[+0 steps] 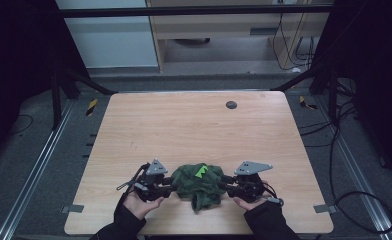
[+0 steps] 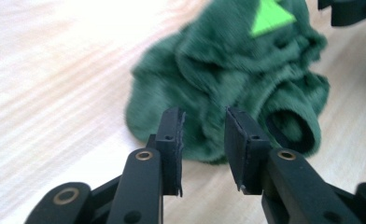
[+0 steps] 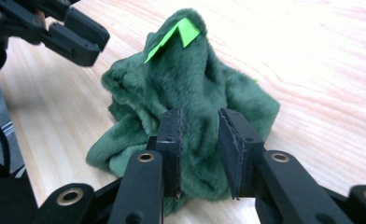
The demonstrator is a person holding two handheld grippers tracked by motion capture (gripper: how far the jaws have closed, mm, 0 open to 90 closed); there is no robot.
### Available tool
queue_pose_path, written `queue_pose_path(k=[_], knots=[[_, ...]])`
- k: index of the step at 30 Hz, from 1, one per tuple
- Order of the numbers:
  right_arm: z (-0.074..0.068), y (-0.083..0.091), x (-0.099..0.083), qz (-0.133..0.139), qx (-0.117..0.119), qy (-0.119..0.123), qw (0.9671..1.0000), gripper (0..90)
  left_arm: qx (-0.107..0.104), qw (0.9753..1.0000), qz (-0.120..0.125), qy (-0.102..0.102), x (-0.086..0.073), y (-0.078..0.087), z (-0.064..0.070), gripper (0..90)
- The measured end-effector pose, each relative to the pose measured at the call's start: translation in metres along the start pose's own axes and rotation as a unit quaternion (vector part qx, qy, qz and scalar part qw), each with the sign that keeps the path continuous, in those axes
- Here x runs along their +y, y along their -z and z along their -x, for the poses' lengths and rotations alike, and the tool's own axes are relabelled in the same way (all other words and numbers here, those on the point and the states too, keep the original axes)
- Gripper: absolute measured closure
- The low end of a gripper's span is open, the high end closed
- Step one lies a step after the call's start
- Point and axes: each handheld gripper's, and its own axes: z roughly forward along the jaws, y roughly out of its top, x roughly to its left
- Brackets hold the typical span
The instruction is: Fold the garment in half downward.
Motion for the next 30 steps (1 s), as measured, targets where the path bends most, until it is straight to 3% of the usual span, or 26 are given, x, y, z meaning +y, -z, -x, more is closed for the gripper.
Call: queue_pose_path(k=[7, 13, 18, 22, 26, 30], knots=[[0.003, -0.003, 0.009, 0.009, -0.009, -0.001, 0.9999, 71.4, 0.019, 0.9996, 0.019, 0.012, 0.019, 0.004, -0.014, 65.1], [0.012, -0.003, 0.019, 0.019, -0.022, -0.017, 0.9994, 81.2, 0.018, 0.999, 0.031, 0.026, 0.032, -0.004, -0.025, 76.4], [0.02, -0.012, 0.024, 0.011, -0.026, -0.025, 0.9993, 89.3, 0.015, 0.9989, 0.033, 0.029, 0.042, -0.018, -0.029, 85.0], [0.027, -0.021, 0.027, 0.005, -0.028, -0.038, 0.9989, 90.0, 0.017, 0.9989, 0.033, 0.027, 0.048, -0.029, -0.03, 89.1], [0.031, -0.031, 0.03, 0.002, -0.019, -0.042, 0.9989, 90.0, 0.0, 0.9993, 0.021, 0.032, 0.049, -0.042, -0.031, 89.5], [0.03, -0.041, 0.03, -0.011, -0.005, -0.041, 0.9991, 90.0, -0.018, 0.9997, 0.007, 0.013, 0.048, -0.049, -0.028, 89.6]])
